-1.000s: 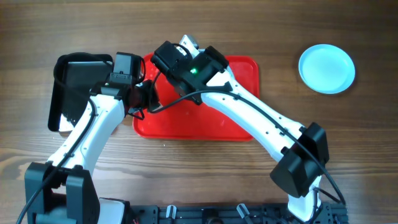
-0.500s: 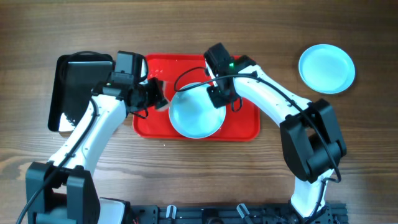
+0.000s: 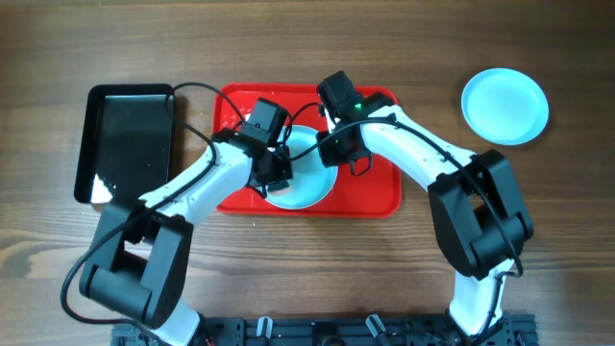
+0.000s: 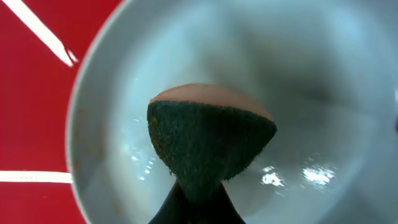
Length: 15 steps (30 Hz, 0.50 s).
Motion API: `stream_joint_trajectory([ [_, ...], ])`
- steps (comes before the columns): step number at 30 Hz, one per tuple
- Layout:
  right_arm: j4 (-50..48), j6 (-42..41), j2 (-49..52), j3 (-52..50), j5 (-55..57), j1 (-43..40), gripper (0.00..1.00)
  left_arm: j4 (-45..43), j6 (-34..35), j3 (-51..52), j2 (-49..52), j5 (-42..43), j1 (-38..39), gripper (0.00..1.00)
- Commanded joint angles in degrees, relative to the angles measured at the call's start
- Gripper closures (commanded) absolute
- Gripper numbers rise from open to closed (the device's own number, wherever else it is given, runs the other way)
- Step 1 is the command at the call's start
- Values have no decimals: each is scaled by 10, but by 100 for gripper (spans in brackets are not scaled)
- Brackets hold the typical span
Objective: Clean dirty plates on tray and stack at the side
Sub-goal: 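Scrub the held plate with the green sponge in the left gripper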
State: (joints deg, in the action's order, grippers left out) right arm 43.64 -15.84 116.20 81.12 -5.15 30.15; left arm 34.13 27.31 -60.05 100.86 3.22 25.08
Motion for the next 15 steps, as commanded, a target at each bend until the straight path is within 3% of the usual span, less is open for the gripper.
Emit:
stream_joint_trajectory([
  [1, 1, -9, 8, -3, -7, -3, 96, -14, -1, 1, 21, -88, 2, 96],
  [6, 6, -7, 8, -3, -7, -3, 96, -31, -16, 1, 50, -151, 2, 96],
  [12, 25, -9, 8, -3, 39, -3, 96, -30, -16, 0, 49, -428, 2, 96],
  [15, 25, -9, 8, -3, 40, -3, 96, -34, -16, 0, 49, -465, 2, 96],
])
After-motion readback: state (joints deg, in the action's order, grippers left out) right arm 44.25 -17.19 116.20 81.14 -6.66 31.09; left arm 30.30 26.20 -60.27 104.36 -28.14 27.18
